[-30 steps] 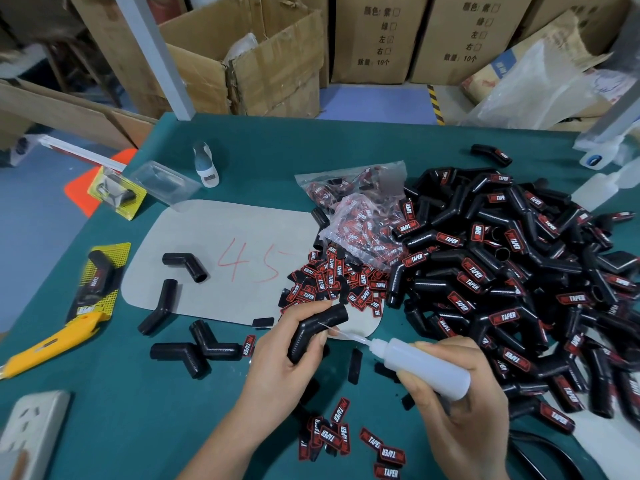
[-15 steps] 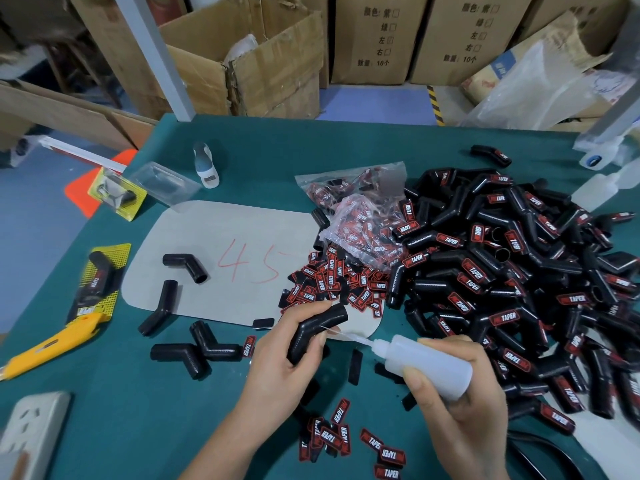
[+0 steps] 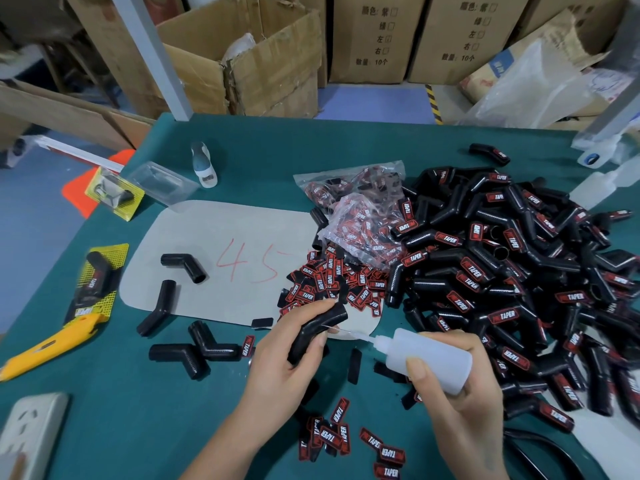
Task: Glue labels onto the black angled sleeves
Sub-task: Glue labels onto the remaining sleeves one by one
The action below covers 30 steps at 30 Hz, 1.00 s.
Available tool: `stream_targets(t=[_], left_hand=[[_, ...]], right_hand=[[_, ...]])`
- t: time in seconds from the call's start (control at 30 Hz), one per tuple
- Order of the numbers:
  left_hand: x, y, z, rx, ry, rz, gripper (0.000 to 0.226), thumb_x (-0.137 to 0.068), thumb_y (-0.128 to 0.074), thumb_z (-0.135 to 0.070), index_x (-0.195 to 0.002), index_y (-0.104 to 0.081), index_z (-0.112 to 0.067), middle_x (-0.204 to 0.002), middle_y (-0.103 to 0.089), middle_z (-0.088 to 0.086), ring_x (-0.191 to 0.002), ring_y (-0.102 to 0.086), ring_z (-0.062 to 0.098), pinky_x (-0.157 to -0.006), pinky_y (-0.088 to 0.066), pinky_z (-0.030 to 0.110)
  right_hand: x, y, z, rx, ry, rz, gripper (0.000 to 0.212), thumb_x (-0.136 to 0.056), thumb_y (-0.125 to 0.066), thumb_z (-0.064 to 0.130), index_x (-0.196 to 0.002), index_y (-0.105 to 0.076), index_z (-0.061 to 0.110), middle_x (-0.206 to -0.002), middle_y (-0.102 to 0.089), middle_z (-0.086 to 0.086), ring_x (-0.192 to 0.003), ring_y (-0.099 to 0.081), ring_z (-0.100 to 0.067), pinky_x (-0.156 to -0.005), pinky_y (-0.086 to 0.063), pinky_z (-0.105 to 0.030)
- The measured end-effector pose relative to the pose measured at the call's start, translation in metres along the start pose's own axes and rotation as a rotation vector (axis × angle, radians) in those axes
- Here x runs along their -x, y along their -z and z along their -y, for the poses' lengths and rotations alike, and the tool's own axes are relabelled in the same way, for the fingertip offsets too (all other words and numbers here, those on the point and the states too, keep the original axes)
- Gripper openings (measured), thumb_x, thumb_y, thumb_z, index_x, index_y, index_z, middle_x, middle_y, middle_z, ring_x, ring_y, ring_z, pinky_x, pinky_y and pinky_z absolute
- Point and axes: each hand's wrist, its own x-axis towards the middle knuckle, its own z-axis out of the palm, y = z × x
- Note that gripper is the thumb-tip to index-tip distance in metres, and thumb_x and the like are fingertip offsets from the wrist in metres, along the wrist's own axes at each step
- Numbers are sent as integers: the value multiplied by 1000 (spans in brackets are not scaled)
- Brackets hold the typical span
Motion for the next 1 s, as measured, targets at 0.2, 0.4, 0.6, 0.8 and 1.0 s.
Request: stream_targets(t=[0.2,0.4,0.6,0.8,1.0], left_hand=[[0,0,0,-5,-1,8,46,-100,-57,-28,-136,-56,-55,-125,-71,-17,-111,-69,11,-93,-47,13],[0,1,0,-14,1,12,46,-100,-57,-27,-137,-57,-54,-126,-70,-18,-114,-68,10,-95,-46,13],[1,0,2,-20,7,21,44,-100,-57,-27,-137,-58,-51,-126,-71,-15,-113,-69,13,-94,-47,15],[1,1,0,-25,7,20,44,-99,-57,-28,-136,-58,-51,-124,-71,-16,-107,-69,12,-91,-48,15],[0,1,-1,-13,17,29,42,-99,-56,-29,-136,-59,-48,-122,-72,-14,-106,-69,12,-90,-48,16]], right_hand=[[1,0,2,13,9,6,28,-74,-73,51,-101,-66,47,-100,-70,16,-77,-68,-8,-58,-52,-18],[2,-1,0,14,20,10,28,-74,-74,50,-101,-67,46,-101,-69,14,-75,-67,-9,-56,-53,-21],[3,0,-2,25,34,10,29,-77,-74,49,-105,-67,42,-99,-69,14,-74,-65,-9,-54,-52,-28],[2,0,-5,25,49,5,29,-79,-74,47,-106,-67,41,-101,-69,12,-78,-66,-9,-57,-53,-30],[2,1,-7,28,55,7,31,-79,-74,47,-108,-67,38,-102,-69,9,-78,-66,-11,-57,-53,-33]])
